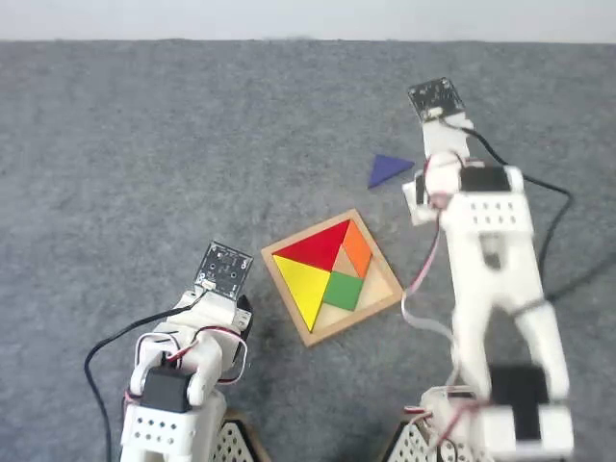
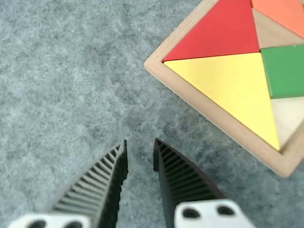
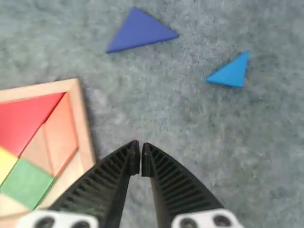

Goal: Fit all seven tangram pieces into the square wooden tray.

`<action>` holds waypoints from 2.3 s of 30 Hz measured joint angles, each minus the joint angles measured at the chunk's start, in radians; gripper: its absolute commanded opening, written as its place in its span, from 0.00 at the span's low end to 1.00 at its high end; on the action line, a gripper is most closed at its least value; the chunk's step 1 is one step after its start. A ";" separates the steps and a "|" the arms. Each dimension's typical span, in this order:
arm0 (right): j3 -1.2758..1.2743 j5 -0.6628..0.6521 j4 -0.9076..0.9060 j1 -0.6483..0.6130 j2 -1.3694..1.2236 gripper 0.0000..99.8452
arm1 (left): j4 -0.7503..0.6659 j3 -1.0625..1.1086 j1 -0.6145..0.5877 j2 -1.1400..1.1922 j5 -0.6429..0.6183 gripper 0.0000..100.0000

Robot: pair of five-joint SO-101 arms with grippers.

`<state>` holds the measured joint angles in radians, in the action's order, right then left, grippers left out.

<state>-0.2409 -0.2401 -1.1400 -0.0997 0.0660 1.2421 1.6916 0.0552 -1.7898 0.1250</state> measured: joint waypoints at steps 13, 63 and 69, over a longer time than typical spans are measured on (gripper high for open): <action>0.466 0.304 0.000 0.147 -0.545 0.18 | 0.000 0.000 0.000 0.000 0.000 0.09; 0.984 0.402 -0.259 0.181 -0.974 0.09 | 0.000 0.000 0.000 0.000 0.000 0.09; 0.982 0.141 -0.226 0.144 -0.864 0.33 | 0.000 0.000 0.000 0.000 0.000 0.09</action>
<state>0.7411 -0.0990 -1.3656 0.0445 -0.7979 1.2421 1.6916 0.0552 -1.7898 0.1250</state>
